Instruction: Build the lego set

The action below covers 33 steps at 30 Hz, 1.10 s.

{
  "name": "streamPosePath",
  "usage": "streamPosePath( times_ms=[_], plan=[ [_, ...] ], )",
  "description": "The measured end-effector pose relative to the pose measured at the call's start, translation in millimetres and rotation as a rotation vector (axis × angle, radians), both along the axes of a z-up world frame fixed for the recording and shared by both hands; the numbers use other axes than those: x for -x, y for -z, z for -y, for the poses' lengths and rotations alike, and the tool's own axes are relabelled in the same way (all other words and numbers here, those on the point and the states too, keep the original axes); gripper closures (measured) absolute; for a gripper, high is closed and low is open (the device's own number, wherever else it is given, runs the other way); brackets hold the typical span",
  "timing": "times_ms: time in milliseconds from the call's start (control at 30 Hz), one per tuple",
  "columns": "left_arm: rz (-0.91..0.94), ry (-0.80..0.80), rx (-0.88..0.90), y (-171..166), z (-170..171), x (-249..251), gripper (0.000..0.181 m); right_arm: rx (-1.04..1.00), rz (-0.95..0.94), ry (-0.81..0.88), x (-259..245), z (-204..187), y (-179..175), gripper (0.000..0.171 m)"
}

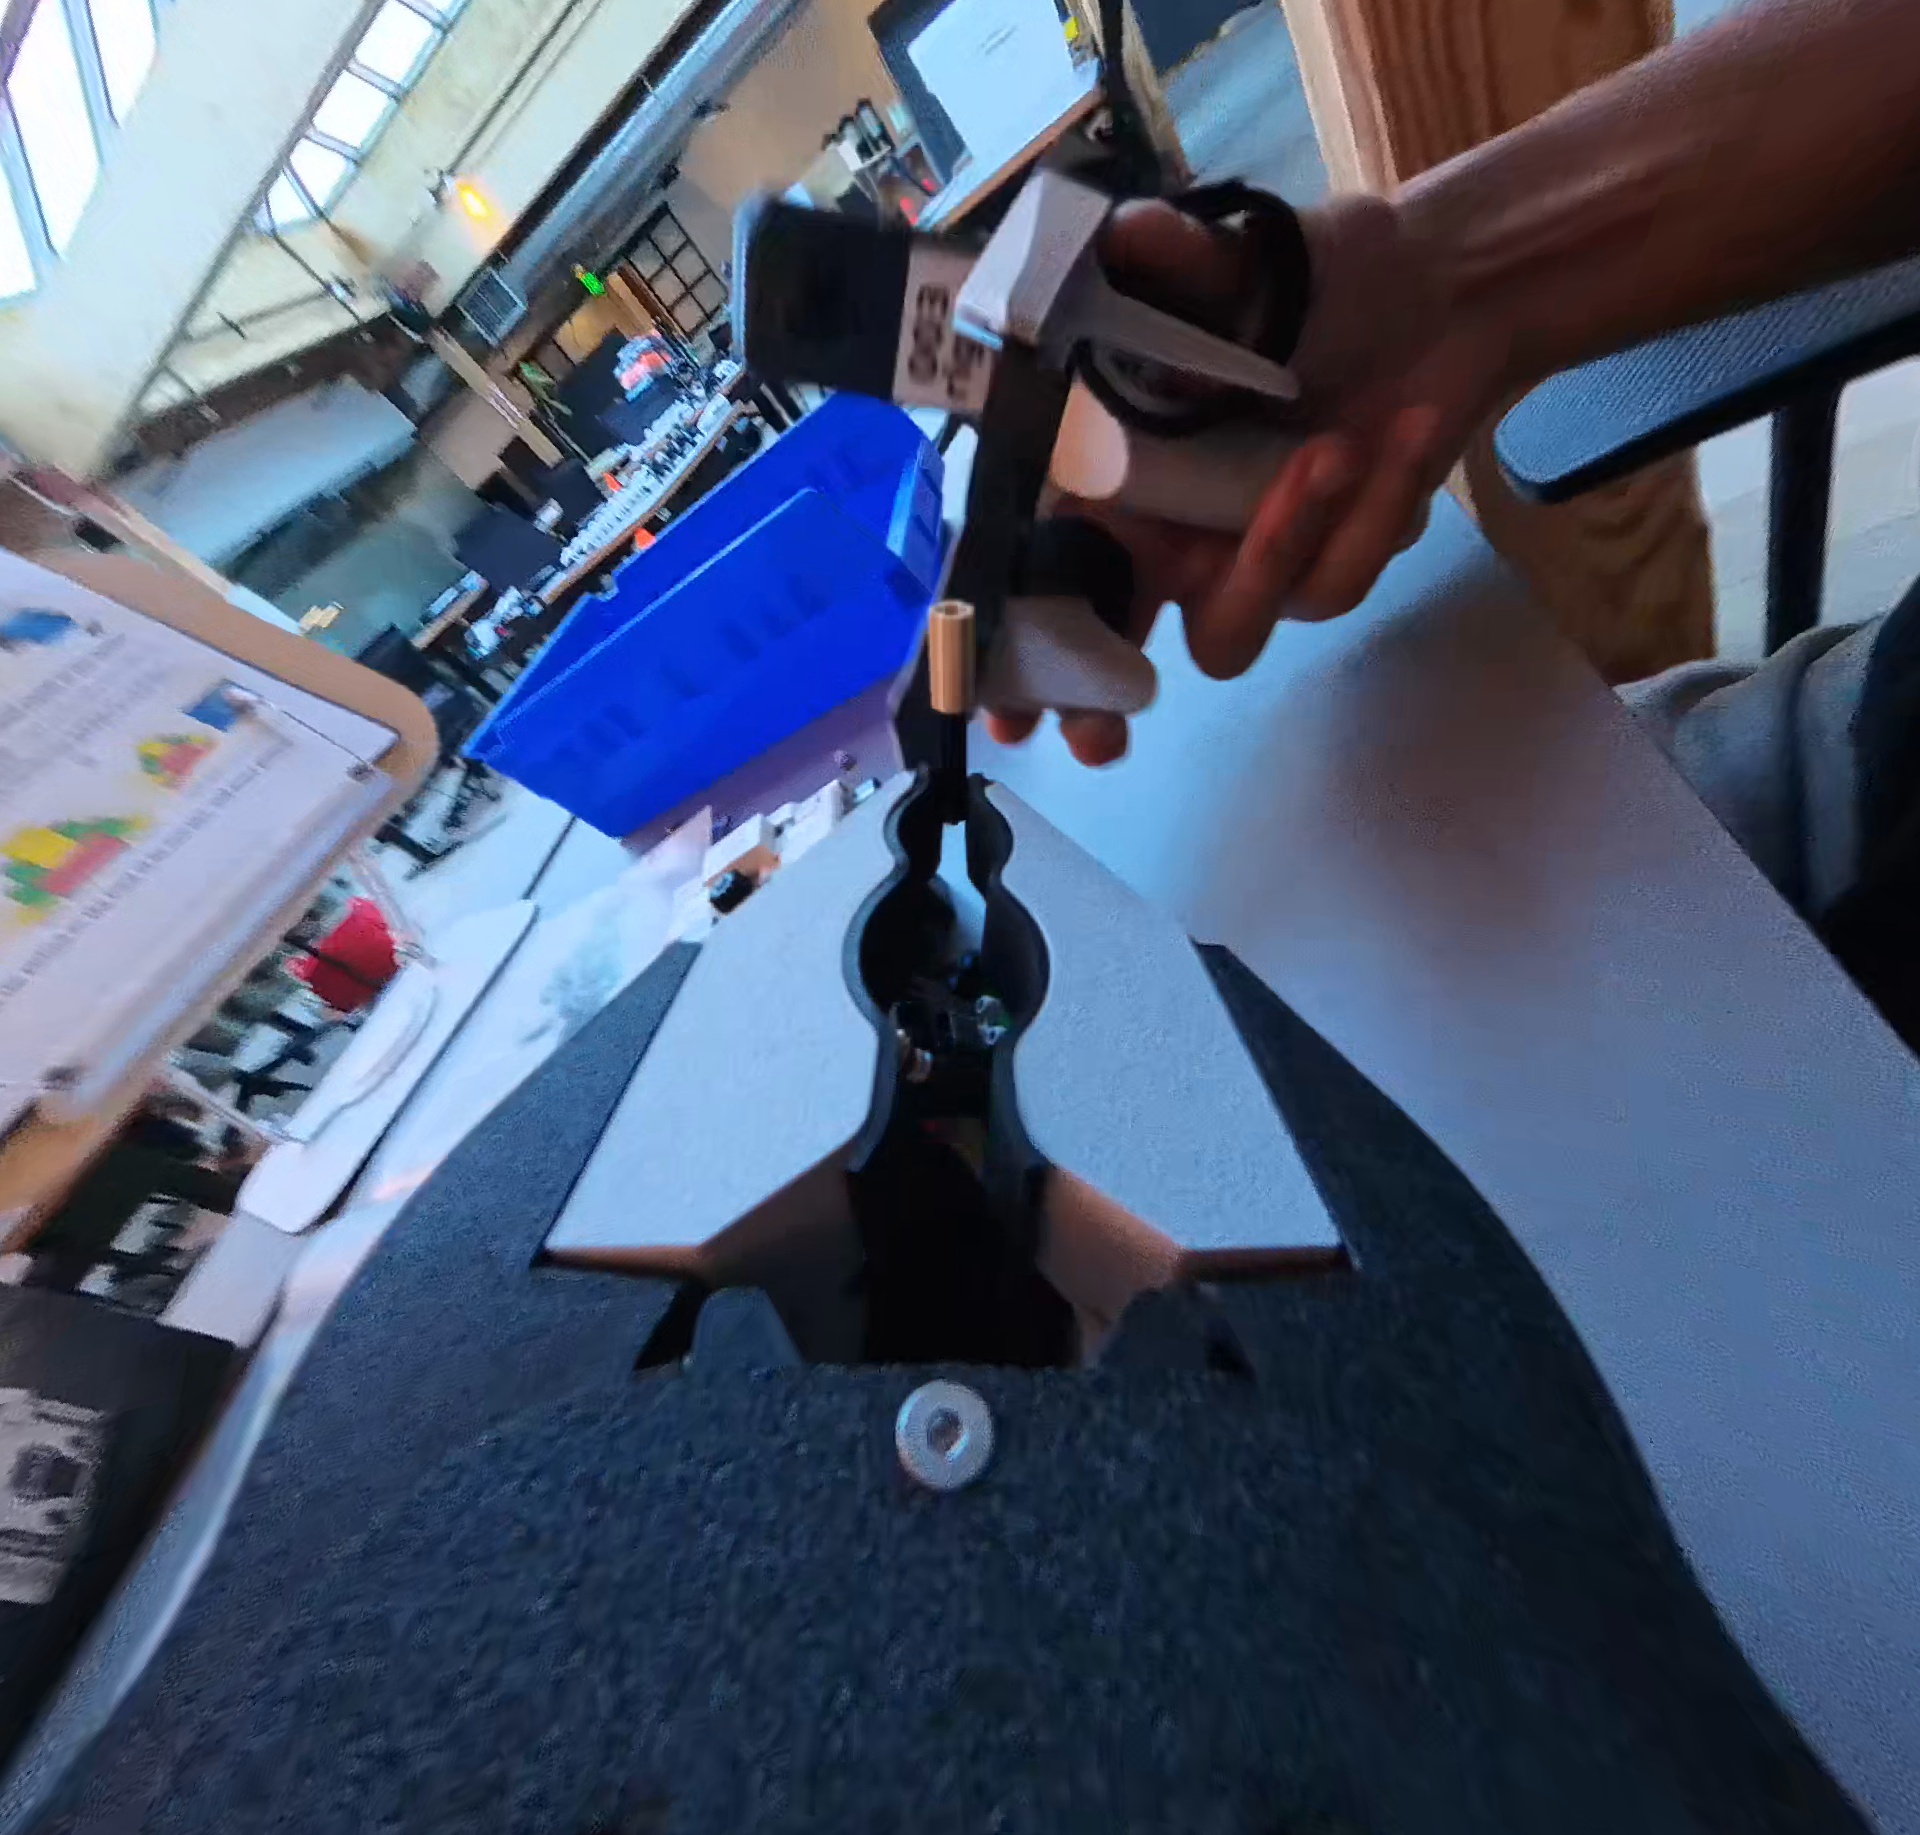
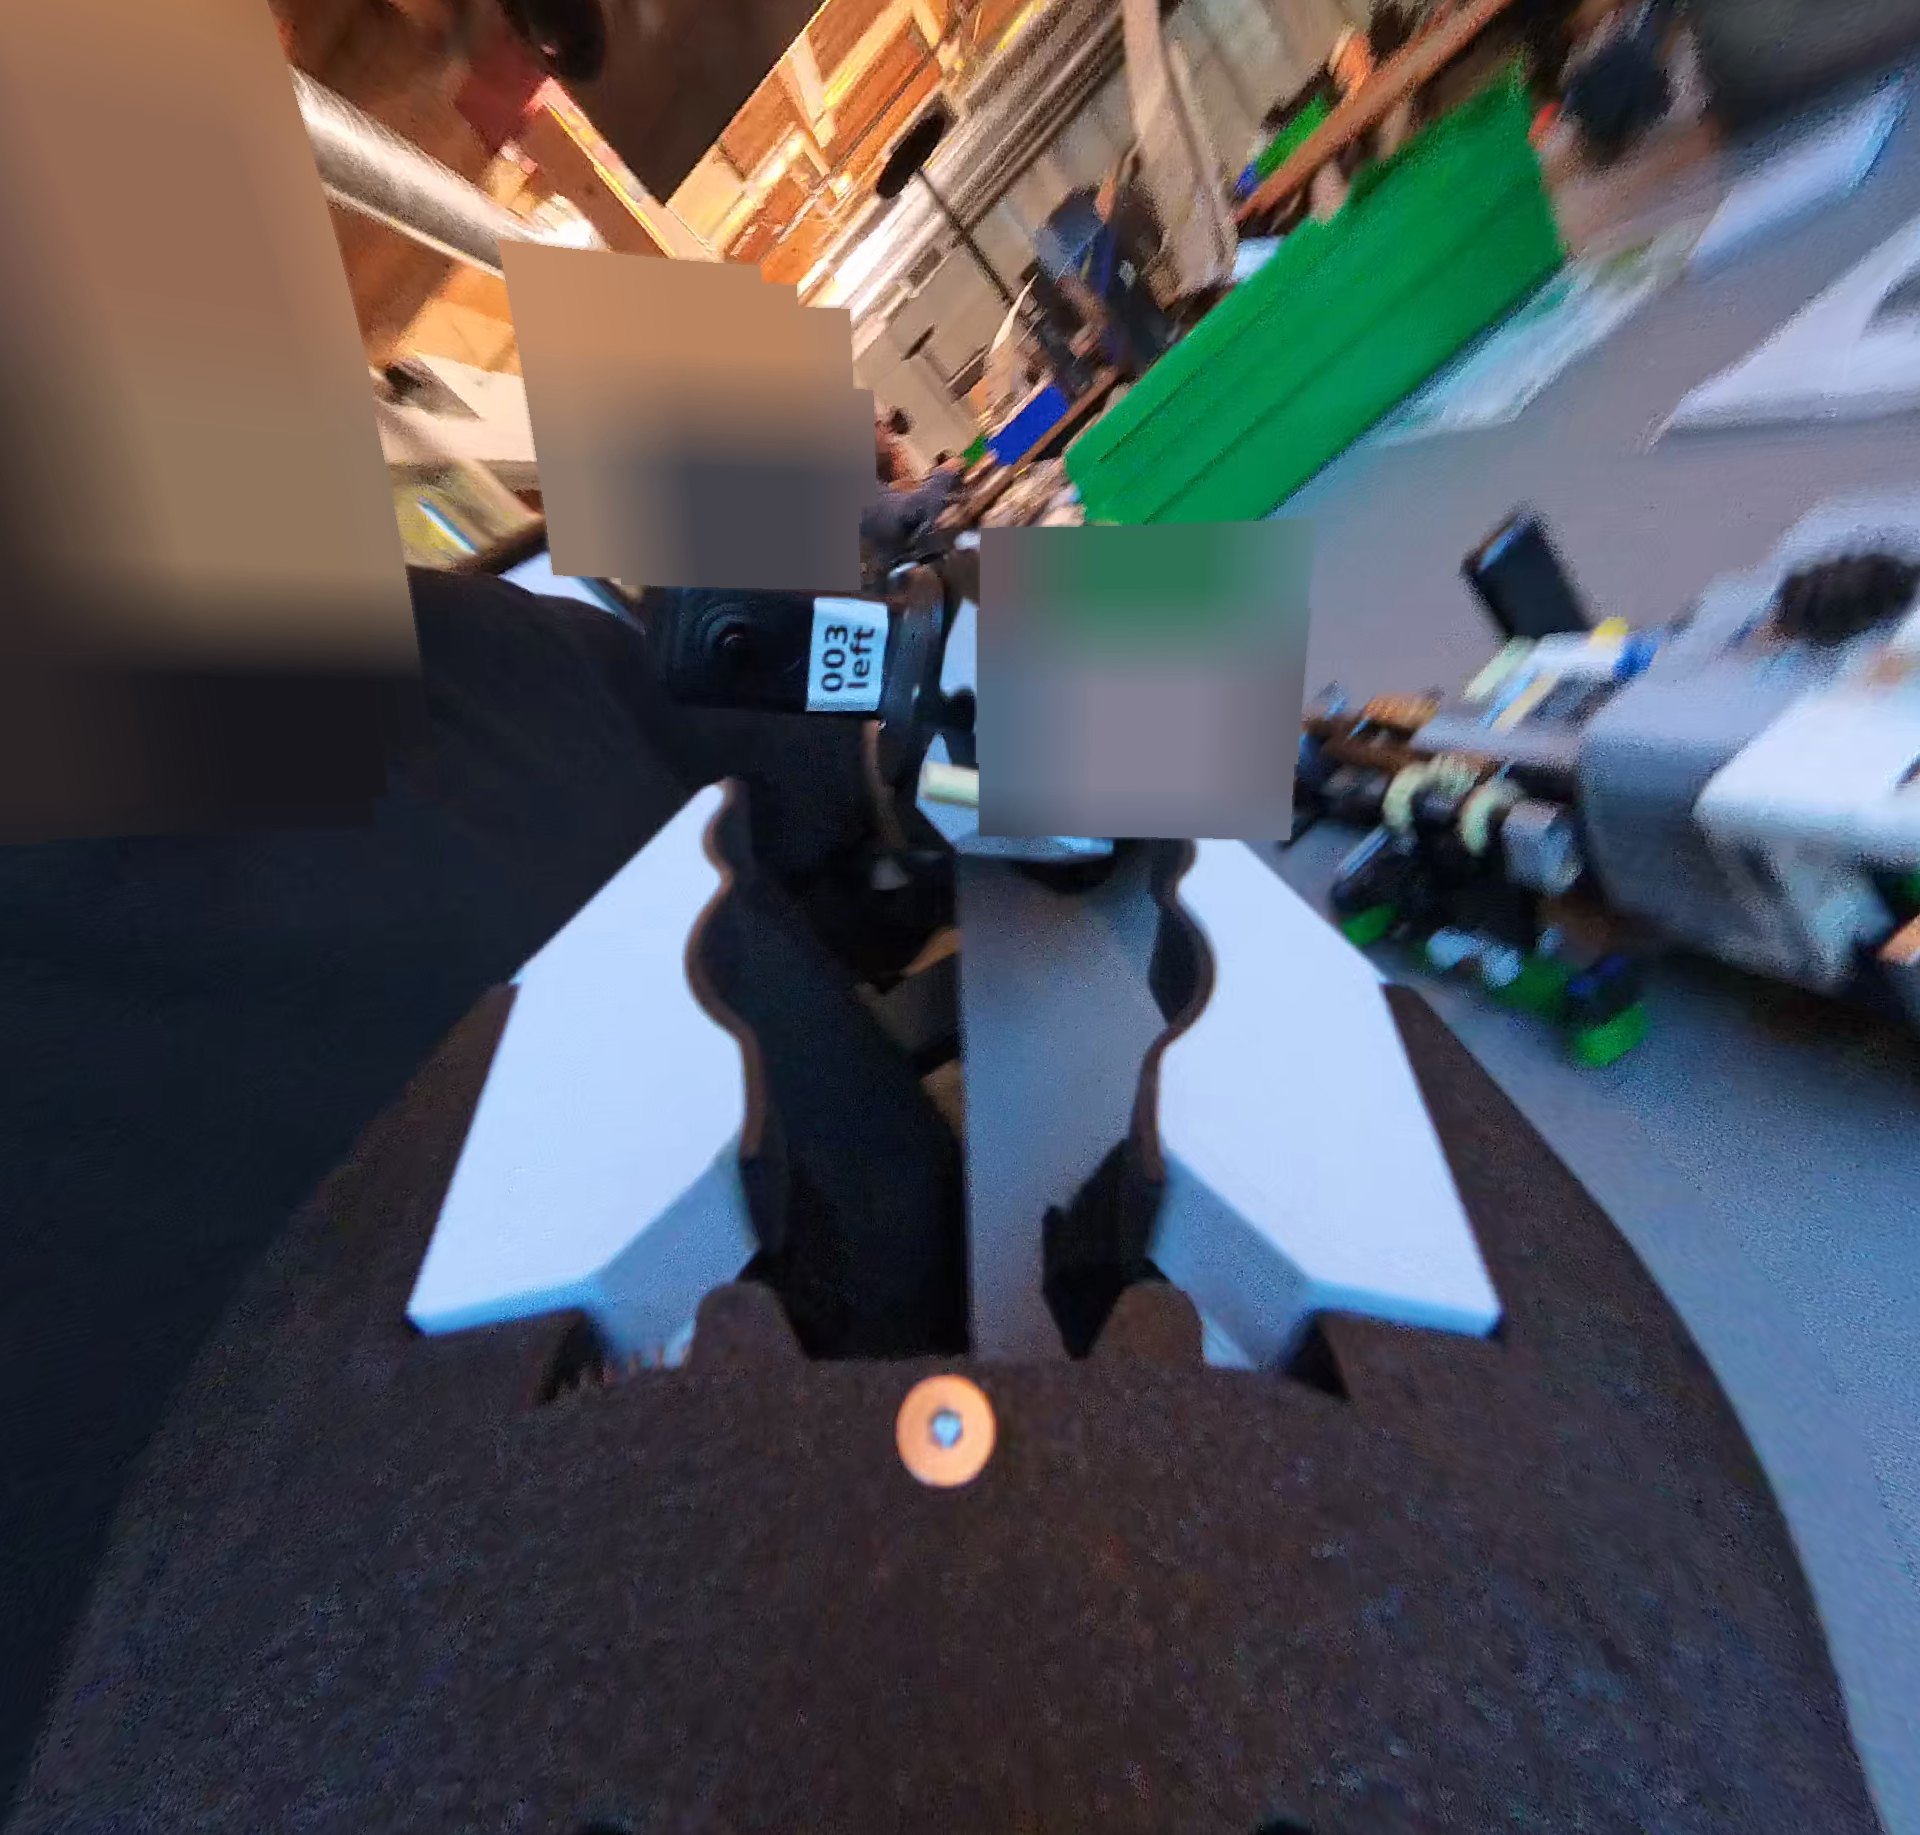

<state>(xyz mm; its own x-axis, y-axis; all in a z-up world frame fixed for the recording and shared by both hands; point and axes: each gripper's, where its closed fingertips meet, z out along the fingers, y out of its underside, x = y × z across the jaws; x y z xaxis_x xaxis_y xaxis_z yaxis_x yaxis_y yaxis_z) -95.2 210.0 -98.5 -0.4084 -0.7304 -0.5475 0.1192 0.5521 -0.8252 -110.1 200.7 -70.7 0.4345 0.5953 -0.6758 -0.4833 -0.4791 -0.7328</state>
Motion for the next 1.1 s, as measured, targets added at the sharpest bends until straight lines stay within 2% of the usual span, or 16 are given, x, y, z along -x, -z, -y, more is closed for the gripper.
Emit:
streamPosePath(
  times_ms=[33, 100, 200, 267, 300, 500, 800, 933, 1100],
  plan=[
    [0.021, -0.001, -0.034, -0.6, 1.8, 1.0, 0.18, 0.042, -0.072, -0.042, 3.8, 1.4, 4.2, 0.089],
    [0.057, 0.0, -0.09, -1.7, 6.5, 3.2, 0.18, 0.102, -0.167, -0.067, 10.7, -1.4, 12.2, 0.095],
    [0.072, 0.0, -0.135, -0.4, 12.6, 5.0, 0.18, 0.076, -0.08, -0.1, 27.6, 0.8, 17.1, 0.109],
    [0.074, 0.004, -0.133, -1.4, 15.4, 6.2, 0.181, 0.023, 0.006, -0.049, 25.4, -1.1, 16.8, 0.123],
    [0.077, 0.005, -0.136, -2.1, 16.2, 6.7, 0.181, 0.011, 0.013, -0.053, 25.1, -0.1, 15.3, 0.124],
    [0.098, 0.004, -0.17, -1.7, 17.9, 7.7, 0.18, 0.03, -0.052, -0.095, 26.3, 4.7, 15.0, 0.128],
    [0.105, -0.003, -0.182, -1.4, 19.3, 8.4, 0.18, 0.018, 0.009, -0.081, 27.5, 6.1, 18.6, 0.13],
    [0.136, -0.031, -0.25, -1.2, 19.1, 9.2, 0.18, 0.02, 0.021, -0.09, 28.1, 5.9, 19.6, 0.131],
    [0.142, -0.035, -0.258, -0.2, 18.5, 8.9, 0.18, 0.064, -0.046, -0.119, 27.3, 6.1, 18.0, 0.13]
  ],
)
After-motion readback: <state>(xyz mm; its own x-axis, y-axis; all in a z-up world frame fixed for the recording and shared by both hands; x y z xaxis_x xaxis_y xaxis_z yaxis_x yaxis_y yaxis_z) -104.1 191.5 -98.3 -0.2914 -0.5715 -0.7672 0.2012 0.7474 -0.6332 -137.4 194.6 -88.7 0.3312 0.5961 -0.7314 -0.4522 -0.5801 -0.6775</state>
